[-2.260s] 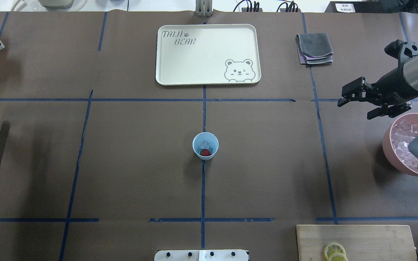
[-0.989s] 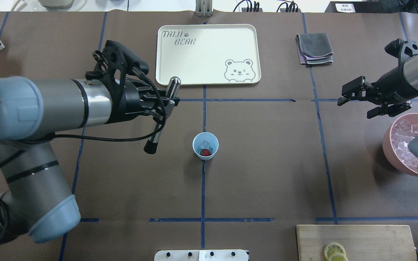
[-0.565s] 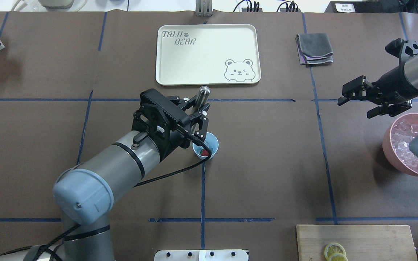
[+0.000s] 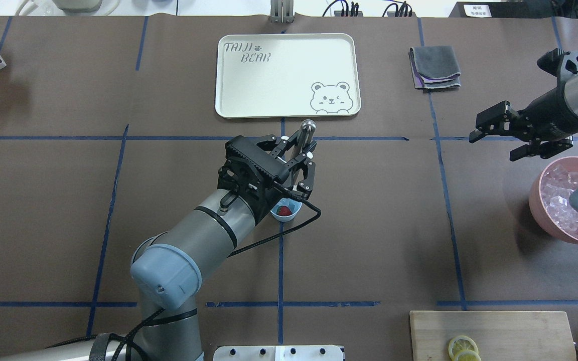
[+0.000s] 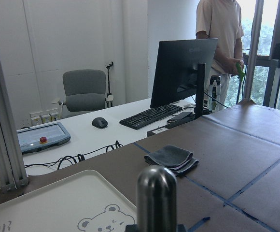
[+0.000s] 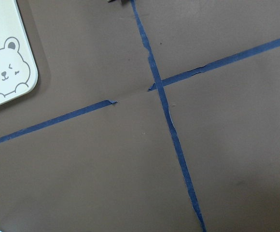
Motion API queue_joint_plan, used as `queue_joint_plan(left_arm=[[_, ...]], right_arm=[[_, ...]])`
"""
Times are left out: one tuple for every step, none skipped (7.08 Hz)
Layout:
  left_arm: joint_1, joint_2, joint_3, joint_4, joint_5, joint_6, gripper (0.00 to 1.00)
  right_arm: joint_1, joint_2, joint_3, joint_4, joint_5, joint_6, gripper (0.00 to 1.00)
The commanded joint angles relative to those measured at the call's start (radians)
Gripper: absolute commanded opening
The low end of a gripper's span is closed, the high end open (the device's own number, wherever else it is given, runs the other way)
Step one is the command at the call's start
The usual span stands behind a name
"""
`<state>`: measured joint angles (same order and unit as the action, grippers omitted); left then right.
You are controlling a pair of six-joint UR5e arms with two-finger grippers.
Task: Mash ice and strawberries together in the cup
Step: 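Press the muddler down into the cup contents with the left gripper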
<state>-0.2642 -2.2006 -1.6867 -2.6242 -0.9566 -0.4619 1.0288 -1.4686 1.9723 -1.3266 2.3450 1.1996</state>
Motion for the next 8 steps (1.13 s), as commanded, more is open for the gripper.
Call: queue_joint_plan(left_arm=[[0.008, 0.004, 0.028, -0.022, 0.001, -0.001, 0.0], [0.019, 0.004, 0.085, -0.078, 0.002, 0.0, 0.0], [0.02, 0.005, 0.099, -0.094, 0.002, 0.002, 0.0], [0.022, 0.007, 0.099, -0.094, 0.002, 0.002, 0.0], [0.022, 0.01, 0.101, -0.094, 0.001, 0.002, 0.0], [0.025, 0.015, 0.101, -0.094, 0.001, 0.002, 0.0], [0.031, 0.013, 0.101, -0.094, 0.001, 0.003, 0.0], [0.034, 0.013, 0.101, -0.094, 0.002, 0.003, 0.0]], right_arm=[[0.002, 0.001, -0.001, -0.002, 0.002, 0.0, 1.0], [0.002, 0.001, -0.003, -0.002, 0.002, 0.0, 1.0], [0.002, 0.001, -0.003, -0.002, 0.002, 0.0, 1.0], [0.002, -0.002, -0.003, -0.002, 0.002, 0.0, 1.0], [0.002, -0.002, -0.004, -0.002, 0.002, 0.0, 1.0], [0.002, -0.002, -0.006, -0.002, 0.002, 0.0, 1.0], [0.002, -0.002, -0.006, -0.002, 0.002, 0.0, 1.0], [0.002, -0.002, -0.006, -0.002, 0.002, 0.0, 1.0]])
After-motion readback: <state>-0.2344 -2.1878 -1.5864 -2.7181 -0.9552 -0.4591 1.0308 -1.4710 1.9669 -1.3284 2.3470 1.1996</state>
